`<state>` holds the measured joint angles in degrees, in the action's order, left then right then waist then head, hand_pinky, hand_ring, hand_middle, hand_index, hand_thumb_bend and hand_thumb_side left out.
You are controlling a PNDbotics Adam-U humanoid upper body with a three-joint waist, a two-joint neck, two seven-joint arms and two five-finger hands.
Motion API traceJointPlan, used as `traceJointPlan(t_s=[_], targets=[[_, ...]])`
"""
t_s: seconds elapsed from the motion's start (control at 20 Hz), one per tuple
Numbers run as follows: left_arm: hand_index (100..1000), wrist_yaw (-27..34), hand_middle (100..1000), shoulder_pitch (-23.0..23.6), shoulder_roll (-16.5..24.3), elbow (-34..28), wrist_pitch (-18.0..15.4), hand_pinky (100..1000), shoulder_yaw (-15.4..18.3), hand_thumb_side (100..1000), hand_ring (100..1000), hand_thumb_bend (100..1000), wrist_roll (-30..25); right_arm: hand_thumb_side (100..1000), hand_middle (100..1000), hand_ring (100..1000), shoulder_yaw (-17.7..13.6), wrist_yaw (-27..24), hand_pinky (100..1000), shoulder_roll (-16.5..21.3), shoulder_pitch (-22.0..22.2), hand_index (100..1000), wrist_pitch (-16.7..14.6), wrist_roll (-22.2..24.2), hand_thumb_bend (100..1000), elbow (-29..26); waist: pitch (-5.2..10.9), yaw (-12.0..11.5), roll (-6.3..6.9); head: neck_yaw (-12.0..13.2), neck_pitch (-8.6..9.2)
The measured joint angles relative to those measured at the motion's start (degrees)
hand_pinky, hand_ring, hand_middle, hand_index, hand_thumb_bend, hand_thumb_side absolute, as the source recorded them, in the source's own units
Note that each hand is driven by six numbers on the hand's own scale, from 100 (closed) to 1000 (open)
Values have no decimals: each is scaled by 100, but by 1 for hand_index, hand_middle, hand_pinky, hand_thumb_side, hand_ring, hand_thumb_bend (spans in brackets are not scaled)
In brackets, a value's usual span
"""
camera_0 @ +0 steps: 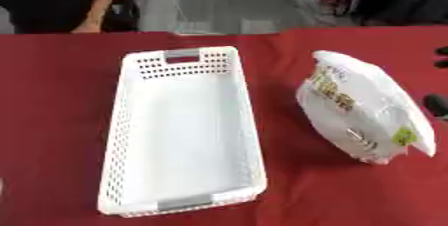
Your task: Pick up objects on the table and place them in the box.
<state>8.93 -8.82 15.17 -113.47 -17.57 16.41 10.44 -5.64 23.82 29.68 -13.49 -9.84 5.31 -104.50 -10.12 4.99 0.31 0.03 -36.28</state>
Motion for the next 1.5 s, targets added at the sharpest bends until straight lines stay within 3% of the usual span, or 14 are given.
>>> traceJointPlan(t_s=[1.05,1.5], targets=[[695,0,718,-2,0,0,-11,770,0,957,769,290,-7,801,796,750,9,10,328,-2,-18,967,11,17,682,-32,0,1,0,0,7],[694,0,719,-2,0,0,-10,770,0,958,770,290,-9,800,794,747,237,140,317,-260,-366,967,-7,211,680,88,0,-19,7,-2,9]])
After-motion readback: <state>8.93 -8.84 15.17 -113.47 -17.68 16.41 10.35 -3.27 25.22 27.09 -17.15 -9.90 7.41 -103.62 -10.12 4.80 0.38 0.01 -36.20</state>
